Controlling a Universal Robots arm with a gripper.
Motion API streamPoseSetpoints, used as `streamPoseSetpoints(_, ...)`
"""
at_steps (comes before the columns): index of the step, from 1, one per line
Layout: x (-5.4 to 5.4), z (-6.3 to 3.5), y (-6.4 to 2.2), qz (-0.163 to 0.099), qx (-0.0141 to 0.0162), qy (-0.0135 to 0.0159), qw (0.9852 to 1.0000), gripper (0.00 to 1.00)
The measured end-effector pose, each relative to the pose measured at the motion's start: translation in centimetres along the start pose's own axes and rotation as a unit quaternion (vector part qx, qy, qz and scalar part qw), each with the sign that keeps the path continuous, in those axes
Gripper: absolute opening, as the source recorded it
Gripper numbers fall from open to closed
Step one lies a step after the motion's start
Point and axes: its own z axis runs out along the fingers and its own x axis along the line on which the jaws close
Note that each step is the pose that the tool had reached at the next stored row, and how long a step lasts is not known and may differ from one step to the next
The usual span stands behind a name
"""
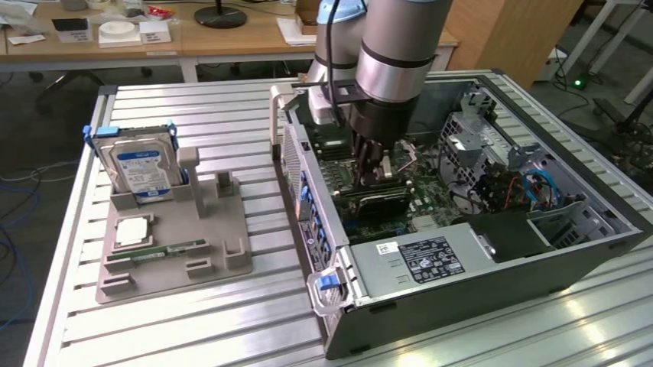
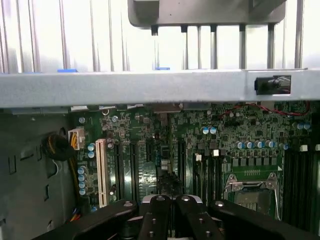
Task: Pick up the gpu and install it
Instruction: 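Press down on the gpu until it lock into place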
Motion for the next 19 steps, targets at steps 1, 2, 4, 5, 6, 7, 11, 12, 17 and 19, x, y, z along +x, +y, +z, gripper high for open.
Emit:
streamPoseSetpoints(1, 0.0, -0.01, 0.18, 0.000, -0.0012, 0.0001, 1.0000, 0.10)
streamPoseSetpoints(2, 0.0, 0.00, 0.35, 0.000, -0.0019, 0.0001, 1.0000, 0.10)
streamPoseSetpoints(4, 0.0, -0.02, 0.73, 0.000, -0.0027, 0.0002, 1.0000, 0.10)
streamPoseSetpoints(5, -0.1, -0.02, 0.93, 0.000, -0.0030, 0.0002, 1.0000, 0.10)
streamPoseSetpoints(6, -0.1, -0.02, 1.16, 0.000, -0.0036, 0.0002, 1.0000, 0.10)
streamPoseSetpoints(7, -0.1, -0.03, 1.41, 0.000, -0.0038, 0.0002, 1.0000, 0.10)
streamPoseSetpoints(11, -0.2, -0.11, 2.43, -0.001, -0.0039, 0.0020, 1.0000, 0.10)
streamPoseSetpoints(12, -0.2, -0.12, 2.86, -0.001, -0.0038, 0.0034, 1.0000, 0.10)
streamPoseSetpoints(17, -0.5, -0.14, 3.27, -0.004, -0.0024, 0.0056, 1.0000, 0.10)
streamPoseSetpoints(19, -0.6, -0.14, 3.28, -0.007, -0.0025, 0.0057, 1.0000, 0.10)
